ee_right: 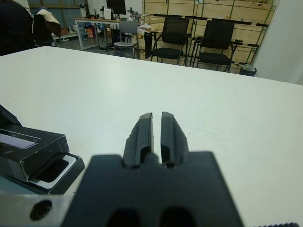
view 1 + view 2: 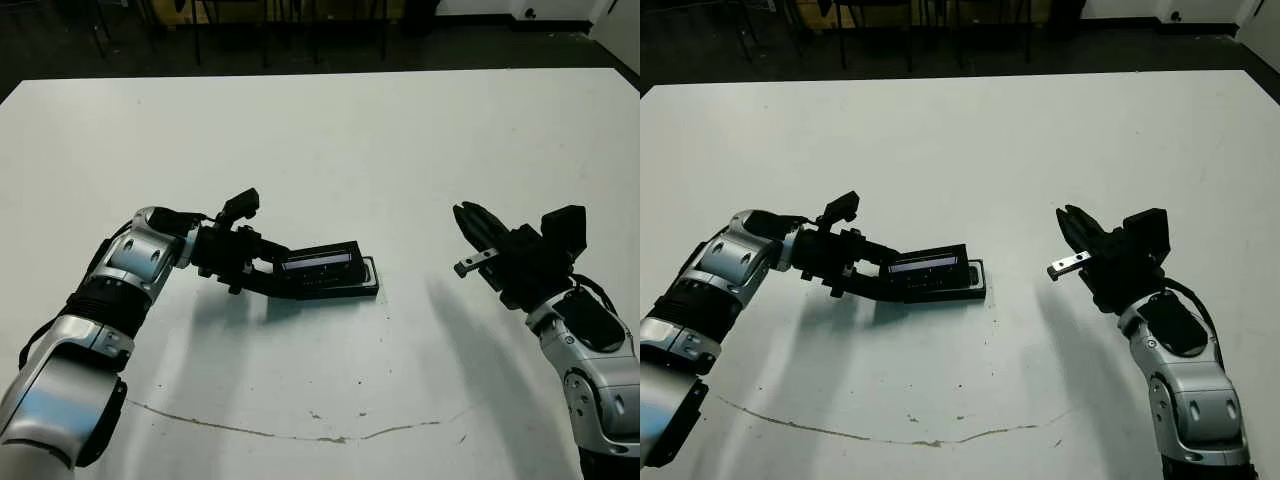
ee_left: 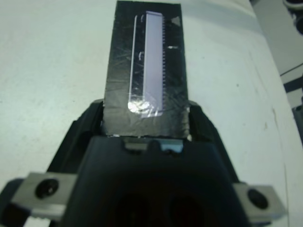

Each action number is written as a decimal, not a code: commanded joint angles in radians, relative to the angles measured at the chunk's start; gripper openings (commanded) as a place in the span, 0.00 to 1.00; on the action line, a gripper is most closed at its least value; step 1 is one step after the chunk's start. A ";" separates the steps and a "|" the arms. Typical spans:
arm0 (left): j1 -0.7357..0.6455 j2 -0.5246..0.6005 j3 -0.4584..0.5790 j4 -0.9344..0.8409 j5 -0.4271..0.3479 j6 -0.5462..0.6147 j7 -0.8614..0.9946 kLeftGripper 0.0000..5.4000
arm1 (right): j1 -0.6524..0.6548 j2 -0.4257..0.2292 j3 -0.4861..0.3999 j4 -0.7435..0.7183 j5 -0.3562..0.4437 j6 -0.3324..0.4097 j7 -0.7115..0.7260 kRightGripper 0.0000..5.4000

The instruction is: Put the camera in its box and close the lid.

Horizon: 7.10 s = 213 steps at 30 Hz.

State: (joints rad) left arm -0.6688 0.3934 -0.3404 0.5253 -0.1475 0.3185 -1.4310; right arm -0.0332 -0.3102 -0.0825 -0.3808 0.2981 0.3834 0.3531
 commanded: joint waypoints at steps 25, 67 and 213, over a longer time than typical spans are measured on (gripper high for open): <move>0.050 -0.083 -0.077 0.104 0.060 -0.055 0.047 0.50 | 0.012 -0.013 -0.002 0.023 -0.007 -0.011 0.009 0.00; -0.064 -0.204 -0.209 0.211 0.176 -0.083 0.049 0.50 | 0.037 -0.012 -0.006 0.014 -0.005 -0.021 0.015 0.00; 0.525 -0.209 0.105 -0.674 -0.031 0.442 0.976 0.00 | 0.071 0.023 0.026 0.030 0.018 -0.091 0.038 0.00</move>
State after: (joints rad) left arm -0.2315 0.1318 -0.2560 -0.1626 -0.1747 0.6954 -0.4483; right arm 0.0227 -0.2886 -0.0517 -0.3651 0.3101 0.2998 0.3872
